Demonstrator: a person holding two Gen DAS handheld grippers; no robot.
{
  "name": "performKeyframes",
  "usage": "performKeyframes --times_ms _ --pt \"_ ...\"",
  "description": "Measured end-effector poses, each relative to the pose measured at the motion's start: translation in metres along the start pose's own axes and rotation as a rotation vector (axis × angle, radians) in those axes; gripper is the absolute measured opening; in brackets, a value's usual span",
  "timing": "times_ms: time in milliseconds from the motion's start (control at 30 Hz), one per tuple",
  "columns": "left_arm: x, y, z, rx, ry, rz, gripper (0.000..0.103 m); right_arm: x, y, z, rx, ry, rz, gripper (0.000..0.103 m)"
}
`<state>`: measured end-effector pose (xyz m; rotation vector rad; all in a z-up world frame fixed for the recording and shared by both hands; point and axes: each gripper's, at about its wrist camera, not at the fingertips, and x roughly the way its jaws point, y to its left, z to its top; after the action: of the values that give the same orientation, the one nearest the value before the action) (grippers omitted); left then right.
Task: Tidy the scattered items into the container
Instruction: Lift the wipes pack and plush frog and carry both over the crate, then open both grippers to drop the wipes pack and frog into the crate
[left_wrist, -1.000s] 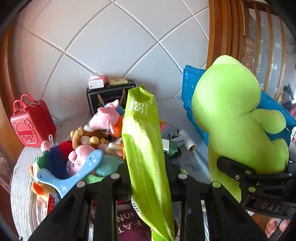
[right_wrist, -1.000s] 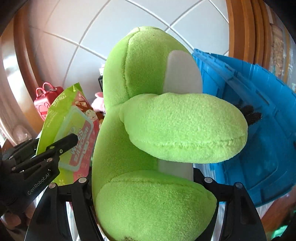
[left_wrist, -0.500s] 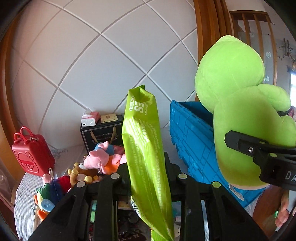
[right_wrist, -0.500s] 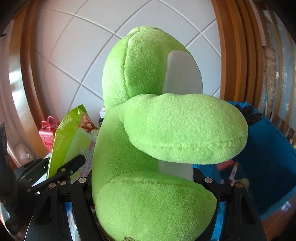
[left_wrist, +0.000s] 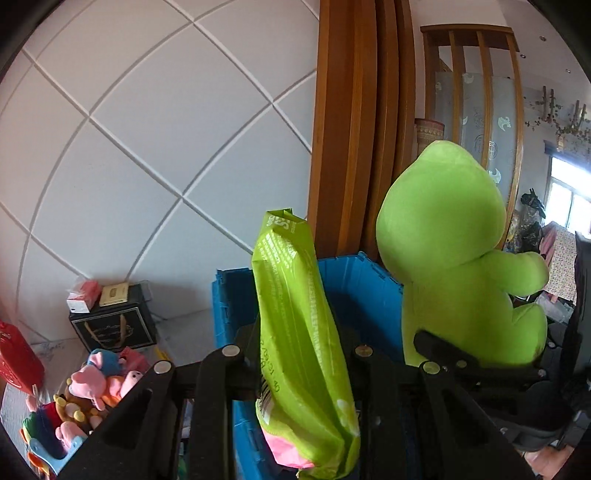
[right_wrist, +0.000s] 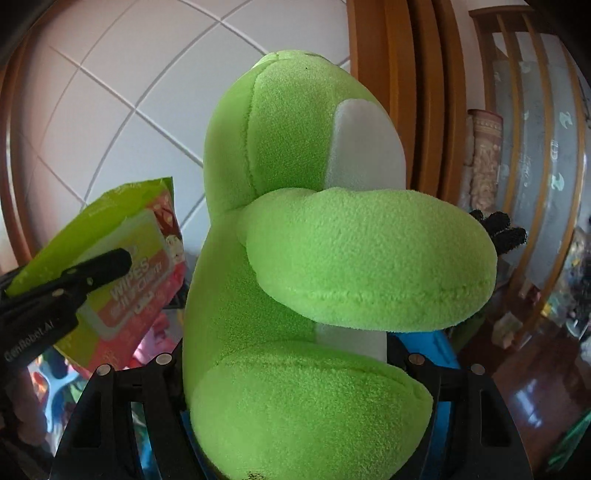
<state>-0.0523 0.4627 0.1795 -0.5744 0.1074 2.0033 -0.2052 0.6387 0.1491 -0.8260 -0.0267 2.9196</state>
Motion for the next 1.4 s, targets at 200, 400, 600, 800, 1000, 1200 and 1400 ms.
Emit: performKeyframes --times_ms 200,400,600,800,1000,1200,1400 --pt "0.126 -0.043 -0.036 -0.035 0.357 -0.005 0.025 0.096 -0.074 -0.025 -0.070 0.218 -0.011 0.073" --pt "0.224 -0.049 -0.113 -0.055 0.695 0.031 0.024 0.194 -0.097 -0.070 -0.077 0.471 0.036 0.073" --pt "0.271 -0.052 -0.175 -0.034 0.925 0.039 0.024 0.271 -0.103 -0.134 -0.167 0.753 0.051 0.073" --pt "0.283 -0.056 -0.212 0.002 1.008 0.034 0.024 0.313 -0.106 -0.184 -0.172 0.931 0.070 0.073" --pt "0.289 -0.061 -0.213 0.008 1.022 0.051 0.030 0.333 -0.105 -0.214 -0.230 1.023 0.046 0.075" --pt "0.291 -0.063 -0.211 0.063 1.012 0.094 0.058 0.345 -0.103 -0.223 -0.228 1.042 0.052 0.081" --pt "0.271 -0.061 -0.184 0.047 0.934 0.083 0.066 0.342 -0.114 -0.214 -0.145 1.045 0.097 0.087"
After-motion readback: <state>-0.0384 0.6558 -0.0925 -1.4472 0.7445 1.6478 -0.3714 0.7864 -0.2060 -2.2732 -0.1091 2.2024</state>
